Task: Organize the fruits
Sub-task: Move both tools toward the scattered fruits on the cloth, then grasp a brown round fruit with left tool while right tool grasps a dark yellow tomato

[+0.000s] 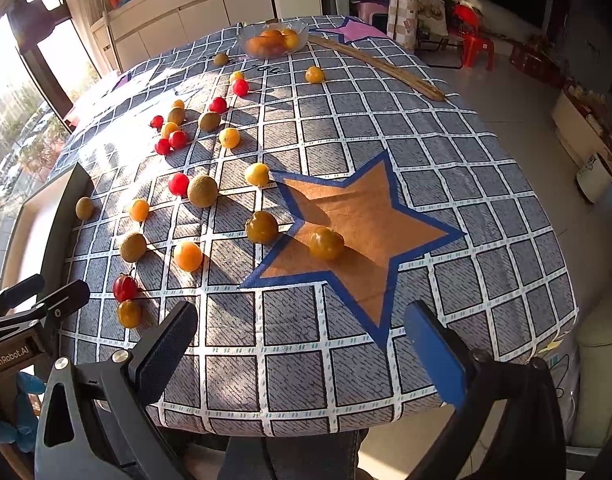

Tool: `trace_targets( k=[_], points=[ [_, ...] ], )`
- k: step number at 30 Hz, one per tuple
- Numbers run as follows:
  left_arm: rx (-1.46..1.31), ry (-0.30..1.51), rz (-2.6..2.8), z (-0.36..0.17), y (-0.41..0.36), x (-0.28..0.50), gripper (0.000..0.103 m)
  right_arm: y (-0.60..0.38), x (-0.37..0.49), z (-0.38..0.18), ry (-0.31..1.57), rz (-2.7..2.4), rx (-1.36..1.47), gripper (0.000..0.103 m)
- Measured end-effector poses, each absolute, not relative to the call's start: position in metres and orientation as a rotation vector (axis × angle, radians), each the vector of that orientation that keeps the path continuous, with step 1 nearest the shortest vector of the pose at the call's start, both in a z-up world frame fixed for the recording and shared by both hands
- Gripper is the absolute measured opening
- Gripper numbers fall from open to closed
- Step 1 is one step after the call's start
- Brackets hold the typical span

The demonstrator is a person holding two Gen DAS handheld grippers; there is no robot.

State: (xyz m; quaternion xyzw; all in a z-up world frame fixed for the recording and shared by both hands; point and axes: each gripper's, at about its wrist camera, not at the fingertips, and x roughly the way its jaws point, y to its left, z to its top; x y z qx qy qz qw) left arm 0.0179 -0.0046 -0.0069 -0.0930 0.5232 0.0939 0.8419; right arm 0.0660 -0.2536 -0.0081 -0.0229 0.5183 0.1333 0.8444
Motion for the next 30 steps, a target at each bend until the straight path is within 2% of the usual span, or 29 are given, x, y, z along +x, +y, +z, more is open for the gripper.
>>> trace_targets(
  k=[15,18,20,23,24,25,26,29,30],
  points=[
    [-0.083,1.112,0.159,-0.019,-0.026,0.055,0.103,-0.248,0.086,-0.015,1.087,0.329,-0.049,0.100],
    [-0.070,1.117,0.153,-0.021,-0.028,0.059,0.102,-0.243,0.092,-0.017,1.083,0.369,-0.064,0.089],
    [-0.056,1.112,0.152,-0.022,-0.030,0.063,0.102,-0.240,0.098,-0.021,1.094,0.391,-0.068,0.075],
    [-0.028,1.108,0.154,-0.024,-0.032,0.067,0.102,-0.238,0.105,-0.024,1.088,0.395,-0.085,0.073],
    [-0.021,1.110,0.152,-0.024,-0.033,0.068,0.099,-0.237,0.107,-0.025,1.088,0.402,-0.087,0.073],
    [-0.010,1.112,0.154,-0.026,-0.034,0.069,0.089,-0.237,0.109,-0.025,1.090,0.412,-0.086,0.072],
    [-0.006,1.123,0.146,-0.027,-0.034,0.071,0.087,-0.235,0.111,-0.026,1.090,0.424,-0.087,0.071],
    [0.002,1.139,0.147,-0.032,-0.035,0.075,0.087,-0.231,0.117,-0.031,1.110,0.461,-0.084,0.054],
    [0.009,1.139,0.147,-0.033,-0.036,0.076,0.087,-0.229,0.117,-0.031,1.098,0.465,-0.091,0.053]
  ],
)
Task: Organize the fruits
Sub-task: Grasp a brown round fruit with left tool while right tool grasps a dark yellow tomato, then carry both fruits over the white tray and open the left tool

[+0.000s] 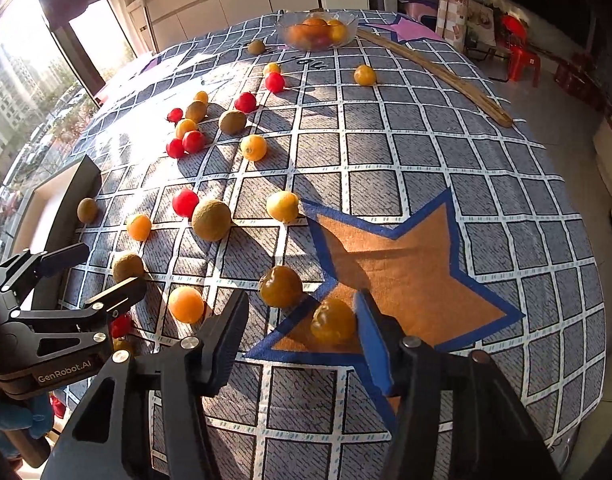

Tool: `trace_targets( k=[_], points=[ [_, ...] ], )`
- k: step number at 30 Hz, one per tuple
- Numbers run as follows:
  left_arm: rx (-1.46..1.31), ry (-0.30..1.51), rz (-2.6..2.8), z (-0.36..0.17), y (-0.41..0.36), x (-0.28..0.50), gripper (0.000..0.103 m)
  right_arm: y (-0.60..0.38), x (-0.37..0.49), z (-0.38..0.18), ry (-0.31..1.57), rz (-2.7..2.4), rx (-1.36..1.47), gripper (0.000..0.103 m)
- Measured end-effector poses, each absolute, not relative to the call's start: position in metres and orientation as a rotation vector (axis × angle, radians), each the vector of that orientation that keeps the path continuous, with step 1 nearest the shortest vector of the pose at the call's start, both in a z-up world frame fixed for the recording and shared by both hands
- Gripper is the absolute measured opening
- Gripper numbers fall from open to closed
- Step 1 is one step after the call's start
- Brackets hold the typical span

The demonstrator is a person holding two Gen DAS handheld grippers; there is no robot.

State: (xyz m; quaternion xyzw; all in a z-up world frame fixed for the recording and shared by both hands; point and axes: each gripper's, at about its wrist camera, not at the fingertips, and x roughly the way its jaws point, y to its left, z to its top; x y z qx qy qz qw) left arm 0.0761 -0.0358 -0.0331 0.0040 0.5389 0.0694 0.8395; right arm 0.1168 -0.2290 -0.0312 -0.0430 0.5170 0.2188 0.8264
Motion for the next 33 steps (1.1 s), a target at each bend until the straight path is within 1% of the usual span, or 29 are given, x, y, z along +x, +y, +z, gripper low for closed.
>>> trace_targets(
  k=[2,3,4,5,6,7,8,10,16,22,33],
  points=[
    [0.012,1.129,0.137,-0.033,-0.037,0.077,0.083,-0.224,0.117,-0.032,1.091,0.475,-0.117,0.051],
    [0.007,1.125,0.126,-0.032,-0.038,0.079,0.076,-0.223,0.117,-0.032,1.087,0.479,-0.126,0.050],
    [0.004,1.124,0.119,-0.031,-0.039,0.080,0.072,-0.221,0.117,-0.032,1.084,0.482,-0.133,0.049],
    [0.005,1.123,0.120,-0.031,-0.039,0.081,0.071,-0.219,0.117,-0.031,1.080,0.486,-0.140,0.044],
    [0.003,1.121,0.118,-0.031,-0.040,0.082,0.067,-0.218,0.117,-0.031,1.079,0.490,-0.147,0.040],
    [-0.005,1.119,0.111,-0.030,-0.041,0.082,0.057,-0.217,0.116,-0.032,1.078,0.494,-0.150,0.029],
    [-0.019,1.119,0.099,-0.030,-0.041,0.082,0.052,-0.216,0.116,-0.032,1.078,0.497,-0.151,0.023],
    [-0.039,1.117,0.070,-0.029,-0.043,0.082,0.027,-0.216,0.114,-0.032,1.072,0.500,-0.155,0.023],
    [-0.060,1.115,0.045,-0.025,-0.042,0.073,0.027,-0.221,0.109,-0.029,1.082,0.515,-0.103,0.023],
    [-0.086,1.068,0.034,-0.003,-0.033,0.048,0.027,-0.222,0.101,-0.013,1.074,0.534,-0.060,0.023],
    [-0.149,1.019,0.105,0.025,0.029,-0.001,0.027,-0.169,0.072,0.025,1.041,0.643,-0.088,0.023]
  ],
)
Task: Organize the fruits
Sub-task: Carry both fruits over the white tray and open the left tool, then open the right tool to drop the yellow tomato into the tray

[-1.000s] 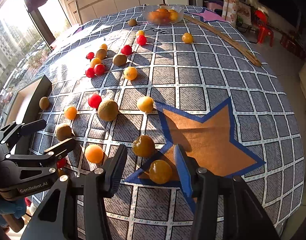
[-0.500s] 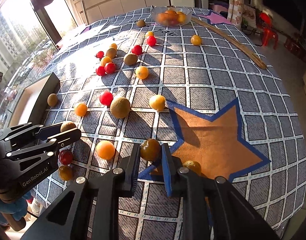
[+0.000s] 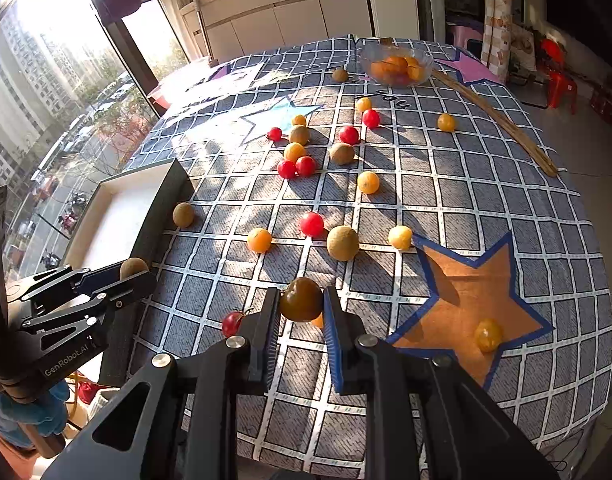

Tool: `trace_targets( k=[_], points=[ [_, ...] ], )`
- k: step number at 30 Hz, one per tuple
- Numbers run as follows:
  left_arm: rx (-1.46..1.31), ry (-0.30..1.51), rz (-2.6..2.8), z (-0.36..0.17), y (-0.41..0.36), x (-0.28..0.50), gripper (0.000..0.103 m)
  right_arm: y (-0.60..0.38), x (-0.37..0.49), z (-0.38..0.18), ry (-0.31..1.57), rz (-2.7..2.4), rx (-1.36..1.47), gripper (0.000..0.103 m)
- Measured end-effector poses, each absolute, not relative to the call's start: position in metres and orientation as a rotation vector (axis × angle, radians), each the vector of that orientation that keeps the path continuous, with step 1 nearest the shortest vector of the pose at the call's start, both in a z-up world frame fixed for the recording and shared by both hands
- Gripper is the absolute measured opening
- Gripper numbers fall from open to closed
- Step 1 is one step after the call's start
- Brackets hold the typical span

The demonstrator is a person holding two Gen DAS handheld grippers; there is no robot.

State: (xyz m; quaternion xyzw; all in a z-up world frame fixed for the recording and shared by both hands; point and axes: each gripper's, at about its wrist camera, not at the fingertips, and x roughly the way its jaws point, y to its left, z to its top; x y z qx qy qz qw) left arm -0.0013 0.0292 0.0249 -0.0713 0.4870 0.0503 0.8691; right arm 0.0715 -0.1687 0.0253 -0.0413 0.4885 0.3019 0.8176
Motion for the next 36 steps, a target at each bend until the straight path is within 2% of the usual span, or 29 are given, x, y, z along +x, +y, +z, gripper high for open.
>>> trace_targets(
  k=[9,18,32,33,34,35,36],
  points=[
    [-0.204,1.019,0.286,0.015,0.101,-0.051,0.027,-0.087,0.031,0.035,1.050,0.798,-0.156,0.023],
    [-0.245,1.062,0.418,-0.012,0.157,-0.092,0.027,-0.007,-0.006,0.014,1.105,0.924,-0.244,0.023],
    [-0.224,1.050,0.421,-0.022,0.165,-0.104,0.028,0.042,-0.017,-0.026,1.150,0.912,-0.390,0.024],
    [-0.225,1.050,0.423,-0.022,0.165,-0.104,0.031,0.043,-0.018,-0.026,1.146,0.911,-0.399,0.025],
    [-0.222,1.050,0.432,-0.022,0.165,-0.104,0.055,0.044,-0.019,-0.026,1.143,0.911,-0.402,0.025],
    [-0.219,1.049,0.442,-0.022,0.165,-0.105,0.071,0.044,-0.018,-0.026,1.143,0.910,-0.400,0.025],
    [-0.226,1.033,0.429,-0.021,0.165,-0.106,0.077,0.044,-0.018,-0.025,1.147,0.912,-0.393,0.025]
  ],
)
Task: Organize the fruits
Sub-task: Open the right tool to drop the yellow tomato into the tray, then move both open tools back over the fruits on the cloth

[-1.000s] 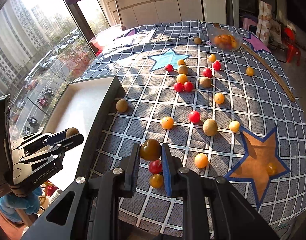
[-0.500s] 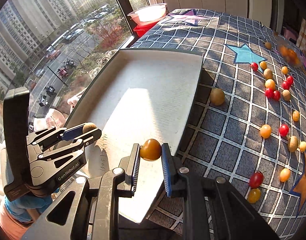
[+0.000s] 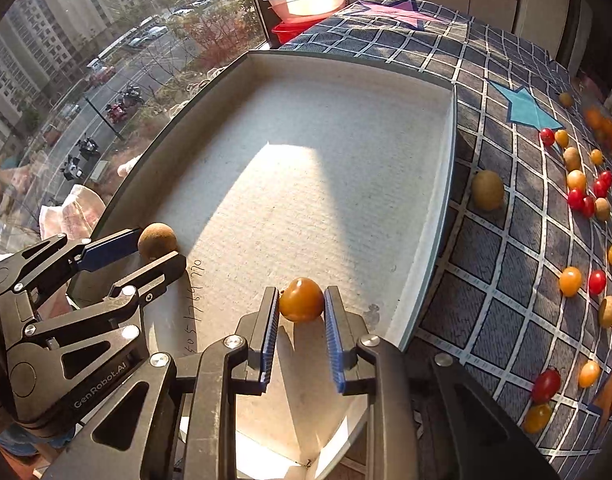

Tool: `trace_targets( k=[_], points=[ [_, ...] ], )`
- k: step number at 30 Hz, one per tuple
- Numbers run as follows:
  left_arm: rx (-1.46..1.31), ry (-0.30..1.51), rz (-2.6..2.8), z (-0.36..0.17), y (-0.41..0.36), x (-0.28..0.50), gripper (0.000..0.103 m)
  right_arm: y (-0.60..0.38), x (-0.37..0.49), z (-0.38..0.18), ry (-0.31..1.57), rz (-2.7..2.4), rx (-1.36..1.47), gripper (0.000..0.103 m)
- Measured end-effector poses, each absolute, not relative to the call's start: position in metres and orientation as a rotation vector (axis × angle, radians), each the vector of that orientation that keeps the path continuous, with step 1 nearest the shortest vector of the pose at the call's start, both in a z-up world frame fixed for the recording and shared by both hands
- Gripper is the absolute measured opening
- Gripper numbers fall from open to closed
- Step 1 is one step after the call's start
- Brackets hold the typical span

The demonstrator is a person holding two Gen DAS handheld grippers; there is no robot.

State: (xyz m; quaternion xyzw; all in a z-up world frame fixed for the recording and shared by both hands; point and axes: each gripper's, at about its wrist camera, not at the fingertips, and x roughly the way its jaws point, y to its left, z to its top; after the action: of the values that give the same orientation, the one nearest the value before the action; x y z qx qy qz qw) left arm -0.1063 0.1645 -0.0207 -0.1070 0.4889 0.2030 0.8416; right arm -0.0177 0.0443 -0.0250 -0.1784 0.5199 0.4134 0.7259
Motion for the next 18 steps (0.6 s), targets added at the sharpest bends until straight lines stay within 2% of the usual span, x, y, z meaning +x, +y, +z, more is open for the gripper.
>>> trace_targets(
  k=[1,3,5,8,18],
  points=[
    [-0.218,1.028,0.433,-0.020,0.163,-0.107,0.077,0.044,-0.017,-0.024,1.146,0.915,-0.385,0.026],
    [-0.195,1.031,0.442,-0.019,0.160,-0.108,0.077,0.041,-0.017,-0.017,1.127,0.901,-0.378,0.036],
    [-0.206,1.042,0.435,-0.019,0.161,-0.107,0.077,0.036,-0.014,-0.008,1.114,0.916,-0.337,0.055],
    [-0.213,1.044,0.434,-0.017,0.160,-0.105,0.077,0.029,-0.009,0.003,1.088,0.909,-0.290,0.071],
    [-0.171,1.016,0.376,0.005,0.130,-0.085,0.077,-0.027,0.013,0.012,1.091,0.823,-0.188,0.075]
  ],
)
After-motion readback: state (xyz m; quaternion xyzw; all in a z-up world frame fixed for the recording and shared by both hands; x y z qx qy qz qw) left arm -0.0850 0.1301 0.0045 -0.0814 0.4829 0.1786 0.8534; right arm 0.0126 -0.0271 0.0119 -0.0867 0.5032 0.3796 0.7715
